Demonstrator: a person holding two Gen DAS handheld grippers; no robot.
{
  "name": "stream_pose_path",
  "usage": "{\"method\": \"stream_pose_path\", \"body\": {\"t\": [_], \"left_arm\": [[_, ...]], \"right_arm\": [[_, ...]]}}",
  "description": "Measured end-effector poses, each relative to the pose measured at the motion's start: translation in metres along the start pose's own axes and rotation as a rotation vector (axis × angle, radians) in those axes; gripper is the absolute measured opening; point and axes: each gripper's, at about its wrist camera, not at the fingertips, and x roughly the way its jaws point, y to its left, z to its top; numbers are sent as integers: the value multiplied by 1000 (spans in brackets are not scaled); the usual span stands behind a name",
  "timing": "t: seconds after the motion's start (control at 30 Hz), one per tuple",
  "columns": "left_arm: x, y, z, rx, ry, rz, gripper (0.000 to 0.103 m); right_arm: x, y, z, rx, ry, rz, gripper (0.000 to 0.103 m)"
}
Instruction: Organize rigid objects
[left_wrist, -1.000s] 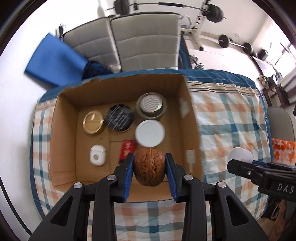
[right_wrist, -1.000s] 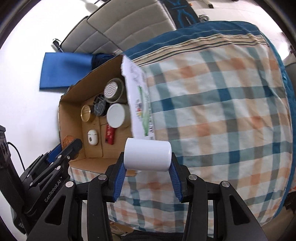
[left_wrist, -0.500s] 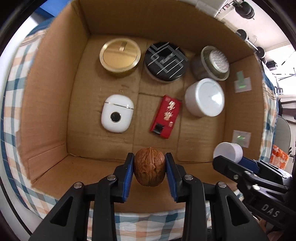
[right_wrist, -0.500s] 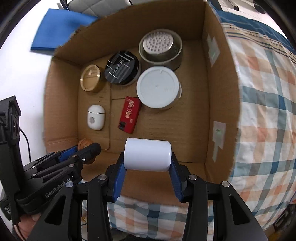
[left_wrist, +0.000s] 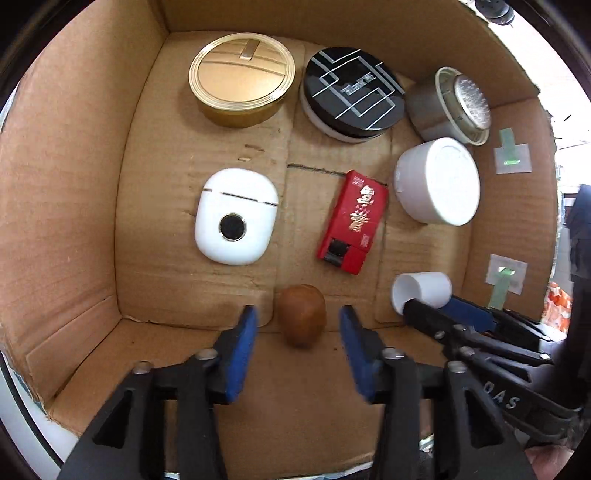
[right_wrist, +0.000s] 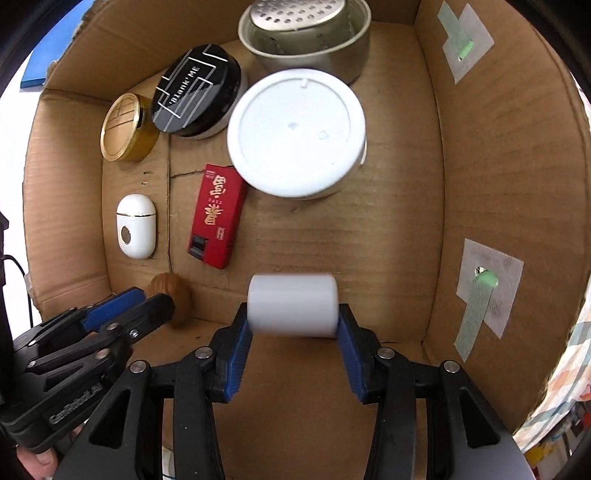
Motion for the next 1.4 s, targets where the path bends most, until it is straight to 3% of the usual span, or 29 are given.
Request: {"method": "stream_pose_path", "body": {"t": [0.13,0.37,0.5,0.77,0.83,0.97,1.23,1.4], "left_arm": [[-9,-1,-1,2,-30,8,65],[-41,-8,-11,21,-110,72,67],[-68,-10,-22,30,-189,127,80],[-117,3,-38,29,-312,162,103],[-125,1,-42,34,-326,170,103],[-137,-7,-53,47,-378,206,103],[-156,-21,-77,63,-424,198,103],[-188,-34,-104,65,-503,204,103]], "right_arm": [[-2,-4,-3,-8,-10,-14,66],[-22,7,-14,-58,-57,-62,73],[-46,14,-25,-82,-119,-107,80],[-102,14,-49,-81,-258,-175,97],[-113,14,-54,-84,-291,-196,103],[-127,11,-66,-77,-321,-207,103],[-152,11,-92,-57,-377,-184,103],[-182,13,-122,-60,-446,-180,103]]}}
